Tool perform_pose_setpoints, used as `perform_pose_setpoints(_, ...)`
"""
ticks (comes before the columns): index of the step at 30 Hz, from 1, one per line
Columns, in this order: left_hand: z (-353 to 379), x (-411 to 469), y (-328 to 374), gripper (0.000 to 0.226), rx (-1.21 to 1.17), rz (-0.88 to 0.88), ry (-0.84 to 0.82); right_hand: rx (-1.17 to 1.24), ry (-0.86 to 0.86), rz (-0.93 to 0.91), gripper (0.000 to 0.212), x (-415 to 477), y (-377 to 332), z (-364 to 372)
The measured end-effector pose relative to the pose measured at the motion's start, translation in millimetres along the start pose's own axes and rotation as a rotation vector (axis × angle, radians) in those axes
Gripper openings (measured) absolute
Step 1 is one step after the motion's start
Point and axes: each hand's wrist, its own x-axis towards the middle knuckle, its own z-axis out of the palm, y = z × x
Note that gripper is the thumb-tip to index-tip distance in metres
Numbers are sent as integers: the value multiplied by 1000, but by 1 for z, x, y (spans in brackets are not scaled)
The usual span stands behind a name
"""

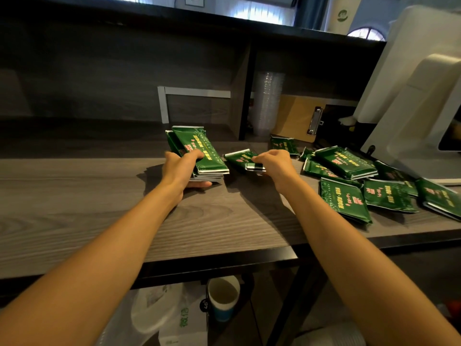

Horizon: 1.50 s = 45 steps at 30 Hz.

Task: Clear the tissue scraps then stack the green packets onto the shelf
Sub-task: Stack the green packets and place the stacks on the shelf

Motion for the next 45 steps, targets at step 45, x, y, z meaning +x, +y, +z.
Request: perform_pose_setpoints(45,56,-65,3,38,88,-185,-430,-1105,0,44,55,-54,39,-82)
